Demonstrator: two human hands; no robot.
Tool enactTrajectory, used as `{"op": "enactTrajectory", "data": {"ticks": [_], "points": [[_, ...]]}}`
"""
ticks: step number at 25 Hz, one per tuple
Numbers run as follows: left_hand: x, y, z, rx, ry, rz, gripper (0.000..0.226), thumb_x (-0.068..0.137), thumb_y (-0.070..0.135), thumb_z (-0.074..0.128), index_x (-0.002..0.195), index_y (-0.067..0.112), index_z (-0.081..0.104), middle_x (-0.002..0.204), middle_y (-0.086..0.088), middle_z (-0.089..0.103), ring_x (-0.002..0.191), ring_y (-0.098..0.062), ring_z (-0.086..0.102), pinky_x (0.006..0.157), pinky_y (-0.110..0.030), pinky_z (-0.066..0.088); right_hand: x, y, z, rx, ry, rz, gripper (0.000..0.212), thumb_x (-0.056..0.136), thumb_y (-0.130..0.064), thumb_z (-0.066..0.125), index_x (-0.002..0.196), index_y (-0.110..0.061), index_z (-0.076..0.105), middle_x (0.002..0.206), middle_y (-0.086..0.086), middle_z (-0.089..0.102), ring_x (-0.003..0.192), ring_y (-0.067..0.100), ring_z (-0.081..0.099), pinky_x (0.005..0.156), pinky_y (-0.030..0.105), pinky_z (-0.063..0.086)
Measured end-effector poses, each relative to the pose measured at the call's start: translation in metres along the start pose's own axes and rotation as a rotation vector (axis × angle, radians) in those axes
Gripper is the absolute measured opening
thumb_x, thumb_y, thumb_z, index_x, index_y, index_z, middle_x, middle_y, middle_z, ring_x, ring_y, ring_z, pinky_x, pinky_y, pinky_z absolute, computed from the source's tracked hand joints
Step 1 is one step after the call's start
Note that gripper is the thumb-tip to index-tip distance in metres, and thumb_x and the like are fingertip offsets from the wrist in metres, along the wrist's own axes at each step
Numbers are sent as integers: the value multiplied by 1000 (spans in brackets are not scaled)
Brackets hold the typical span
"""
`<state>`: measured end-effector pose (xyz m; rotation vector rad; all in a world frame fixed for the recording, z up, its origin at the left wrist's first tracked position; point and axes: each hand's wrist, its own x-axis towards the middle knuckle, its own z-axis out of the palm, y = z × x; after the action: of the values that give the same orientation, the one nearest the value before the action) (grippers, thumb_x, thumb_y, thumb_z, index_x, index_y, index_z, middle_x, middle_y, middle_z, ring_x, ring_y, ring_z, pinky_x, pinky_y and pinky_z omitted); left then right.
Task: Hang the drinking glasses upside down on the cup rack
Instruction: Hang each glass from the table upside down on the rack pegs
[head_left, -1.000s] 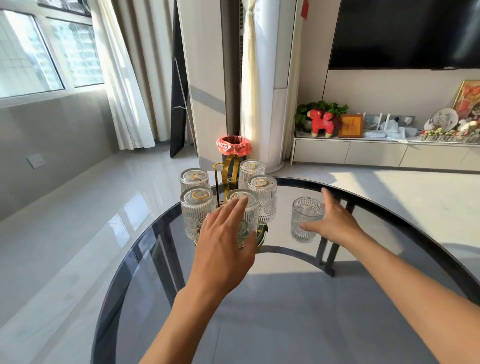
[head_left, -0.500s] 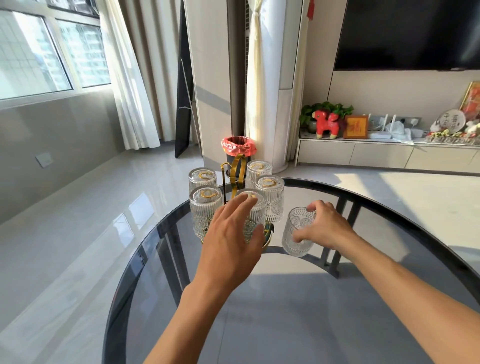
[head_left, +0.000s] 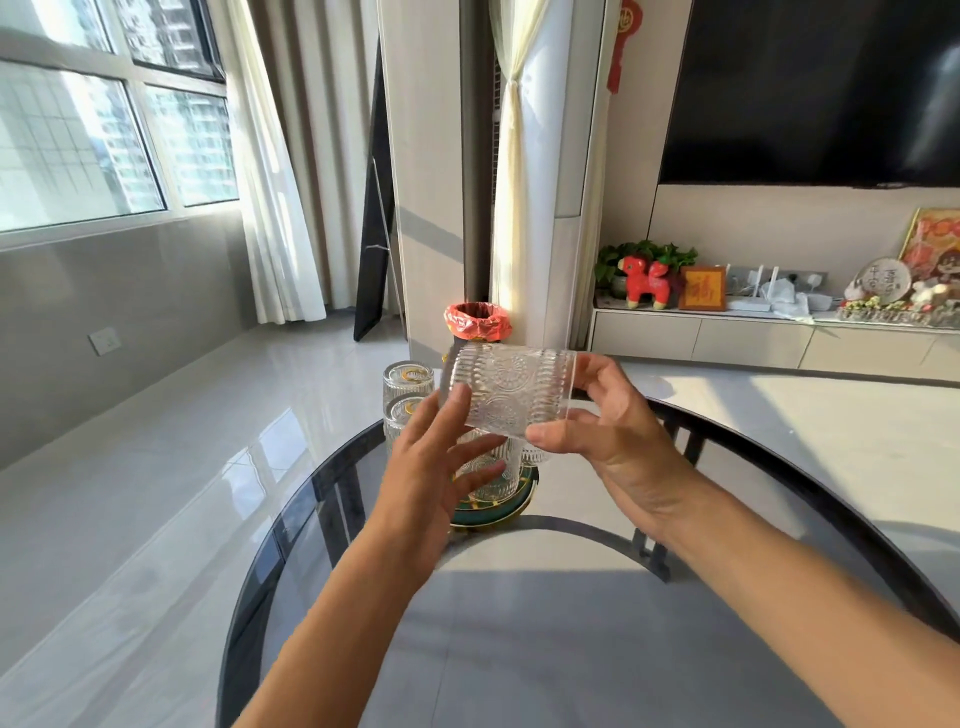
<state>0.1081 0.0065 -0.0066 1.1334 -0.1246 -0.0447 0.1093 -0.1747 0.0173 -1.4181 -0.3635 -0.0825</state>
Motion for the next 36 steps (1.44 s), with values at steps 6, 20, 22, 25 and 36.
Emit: {"op": "enactTrajectory", "data": {"ticks": [6,20,22,25,36], "points": [[34,26,-32,-64,177,111,44,61,37,80,97,12,74,90,-8,77,76,-19,73,66,-26,59,40,16,26,-52,-60,84,48,74,-53,69,117,-34,59,122,-7,64,106,12,63,80,32,51],[195,61,-45,688,347,253,68,58,25,92,115,15,56,93,1,68,82,-11,64,62,-18,47,137,69,22,-1293,-37,-186,50,94,-24,35,144,-24,35,156,-4,32,130,31,43,103,52,36],[205,53,-44,795,293,241,75,56,26,93,120,14,56,95,2,68,85,-11,65,66,-20,50,135,70,23,-1300,-38,-186,52,94,-24,35,146,-24,32,157,-3,29,131,31,42,103,52,36],[218,48,-32,950,221,254,80,54,31,93,121,14,54,110,-5,66,99,-21,64,84,-35,55,134,71,23,-1291,-33,-189,54,94,-24,36,147,-25,29,159,-4,25,133,29,41,104,51,34],[237,3,-50,1386,160,111,53,67,26,80,113,13,58,106,-10,66,90,-25,62,77,-38,55,132,72,20,-1283,-32,-212,58,92,-24,38,149,-25,26,159,-6,25,129,29,44,100,49,36]]}}
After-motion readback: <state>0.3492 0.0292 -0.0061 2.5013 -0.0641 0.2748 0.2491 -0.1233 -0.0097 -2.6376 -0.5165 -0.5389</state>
